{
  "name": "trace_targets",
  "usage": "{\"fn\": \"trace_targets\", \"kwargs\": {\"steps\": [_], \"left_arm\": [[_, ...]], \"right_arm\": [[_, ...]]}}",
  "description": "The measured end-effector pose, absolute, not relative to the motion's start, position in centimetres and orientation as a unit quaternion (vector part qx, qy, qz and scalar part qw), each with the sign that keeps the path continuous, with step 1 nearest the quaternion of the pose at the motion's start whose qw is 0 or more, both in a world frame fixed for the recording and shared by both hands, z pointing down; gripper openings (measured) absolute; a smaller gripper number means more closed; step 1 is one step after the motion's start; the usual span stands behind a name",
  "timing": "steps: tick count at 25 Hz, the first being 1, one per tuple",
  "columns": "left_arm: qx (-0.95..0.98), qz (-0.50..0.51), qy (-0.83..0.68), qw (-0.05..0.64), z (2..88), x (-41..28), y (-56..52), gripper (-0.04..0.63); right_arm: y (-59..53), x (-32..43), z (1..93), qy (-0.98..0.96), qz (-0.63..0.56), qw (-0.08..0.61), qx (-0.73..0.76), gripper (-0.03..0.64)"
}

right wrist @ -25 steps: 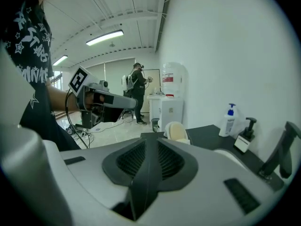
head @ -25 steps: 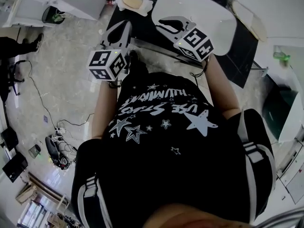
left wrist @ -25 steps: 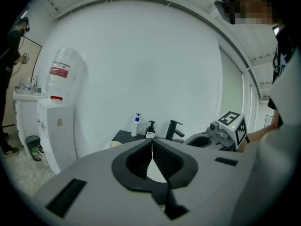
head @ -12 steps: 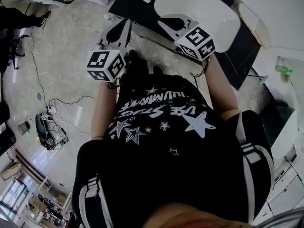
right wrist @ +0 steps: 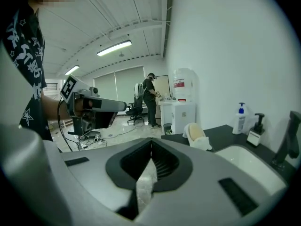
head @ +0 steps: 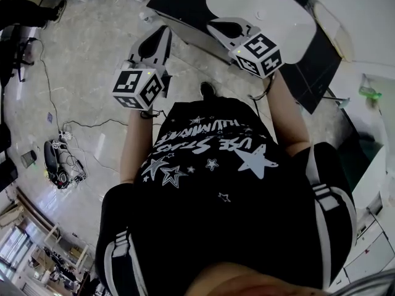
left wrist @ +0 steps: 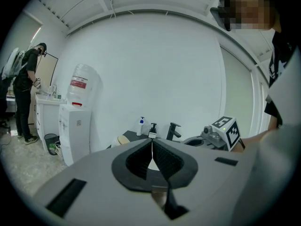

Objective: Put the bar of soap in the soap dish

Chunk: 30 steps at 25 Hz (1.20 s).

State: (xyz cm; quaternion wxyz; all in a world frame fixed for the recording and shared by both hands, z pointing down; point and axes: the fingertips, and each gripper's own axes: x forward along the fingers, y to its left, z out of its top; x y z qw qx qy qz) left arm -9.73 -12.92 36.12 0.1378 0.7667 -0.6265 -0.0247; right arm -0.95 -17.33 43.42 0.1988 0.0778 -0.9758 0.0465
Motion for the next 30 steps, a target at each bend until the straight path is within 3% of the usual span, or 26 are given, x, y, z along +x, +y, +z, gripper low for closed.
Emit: {"fn": "trace_targets", "kwargs": {"steps": [13, 30], "left_arm": [[0.757, -0.048, -0.635, 0.144, 35.6, -10.6, -2.6, 0.012], [0.765, -0.064, -0.628, 0.126, 35.0, -6.6, 8.8, 0.012]], "right_arm": [[-8.2, -2.1, 40.9, -0.978, 0.019, 0.188, 0.086, 0.009], [2.5, 2.5, 40.4, -0.973, -0.015, 0.198, 0.119, 0.008]]}}
